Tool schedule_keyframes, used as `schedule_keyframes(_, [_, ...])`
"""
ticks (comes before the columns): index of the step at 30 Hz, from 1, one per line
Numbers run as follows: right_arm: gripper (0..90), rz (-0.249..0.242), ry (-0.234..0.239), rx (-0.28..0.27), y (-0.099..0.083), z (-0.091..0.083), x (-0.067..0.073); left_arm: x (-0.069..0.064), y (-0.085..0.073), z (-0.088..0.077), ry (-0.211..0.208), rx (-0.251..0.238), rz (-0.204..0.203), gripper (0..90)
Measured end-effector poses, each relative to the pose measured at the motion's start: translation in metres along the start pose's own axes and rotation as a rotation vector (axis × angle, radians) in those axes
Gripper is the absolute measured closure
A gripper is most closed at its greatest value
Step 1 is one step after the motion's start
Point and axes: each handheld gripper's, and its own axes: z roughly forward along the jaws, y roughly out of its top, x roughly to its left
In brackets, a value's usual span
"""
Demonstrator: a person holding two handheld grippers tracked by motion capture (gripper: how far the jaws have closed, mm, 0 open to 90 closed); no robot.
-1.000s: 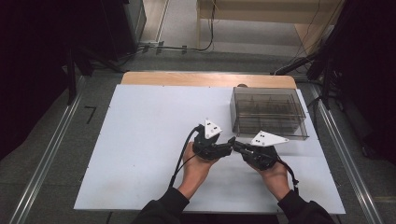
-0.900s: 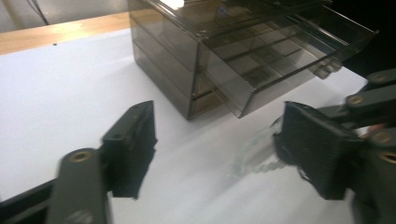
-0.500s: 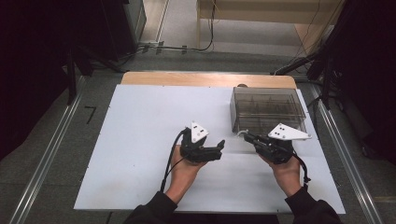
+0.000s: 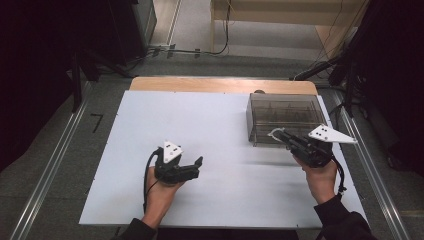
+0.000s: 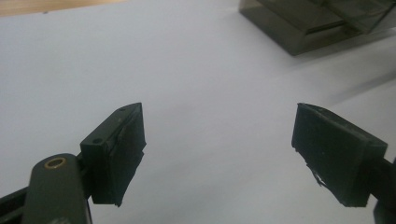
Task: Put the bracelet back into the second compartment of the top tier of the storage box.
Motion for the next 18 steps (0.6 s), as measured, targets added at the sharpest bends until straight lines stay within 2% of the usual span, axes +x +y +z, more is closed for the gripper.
schedule_keyframes(8, [82.1, 0.022, -0.054, 0.005, -0.004, 0.000, -0.014, 0.034, -0.013, -0.016, 0.087, -0.012, -0.068, 17.7])
schedule_keyframes(18, [82.2, 0.052, -0.098, 0.028, -0.012, 0.002, -0.031, 0.054, -0.019, -0.027, 0.135, -0.022, -0.105, 17.8])
